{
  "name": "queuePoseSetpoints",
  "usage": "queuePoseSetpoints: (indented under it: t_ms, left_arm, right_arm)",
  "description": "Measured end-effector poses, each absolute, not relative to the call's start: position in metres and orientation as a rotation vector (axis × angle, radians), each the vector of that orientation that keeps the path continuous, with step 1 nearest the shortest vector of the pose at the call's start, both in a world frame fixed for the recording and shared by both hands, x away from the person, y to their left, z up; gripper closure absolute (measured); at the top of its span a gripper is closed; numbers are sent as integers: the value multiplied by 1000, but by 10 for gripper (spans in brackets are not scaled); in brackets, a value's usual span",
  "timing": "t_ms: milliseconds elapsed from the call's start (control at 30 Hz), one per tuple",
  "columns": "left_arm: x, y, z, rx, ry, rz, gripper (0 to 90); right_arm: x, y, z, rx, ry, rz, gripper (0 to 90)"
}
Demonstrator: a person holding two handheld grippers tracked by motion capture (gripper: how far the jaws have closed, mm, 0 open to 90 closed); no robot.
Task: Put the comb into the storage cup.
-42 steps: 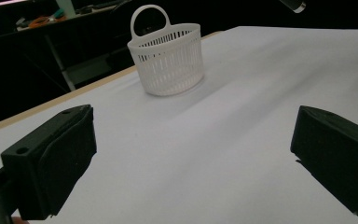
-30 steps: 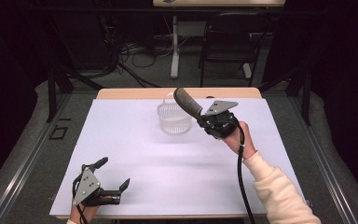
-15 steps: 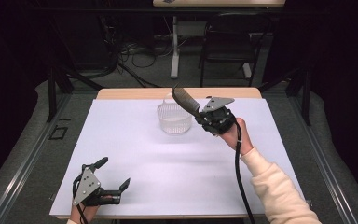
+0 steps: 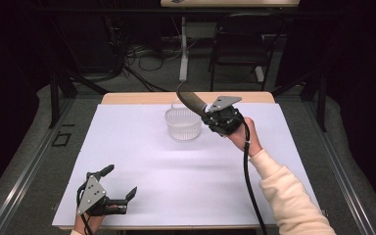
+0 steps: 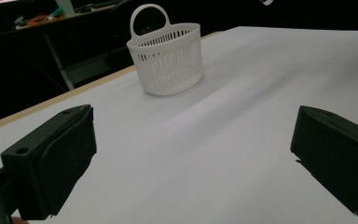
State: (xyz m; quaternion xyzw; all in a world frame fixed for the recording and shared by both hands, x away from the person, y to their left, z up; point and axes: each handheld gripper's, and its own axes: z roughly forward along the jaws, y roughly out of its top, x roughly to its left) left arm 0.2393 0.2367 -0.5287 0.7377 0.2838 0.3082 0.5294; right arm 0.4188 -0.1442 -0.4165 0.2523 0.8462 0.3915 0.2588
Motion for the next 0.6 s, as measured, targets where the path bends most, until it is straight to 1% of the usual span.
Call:
queuePoseSetpoints:
  t_ms: [600]
  left_arm:
    - [240,237,-529,1766,681,728,1]
  right_arm:
    - [435,-136,-413,668,2273,1074,723]
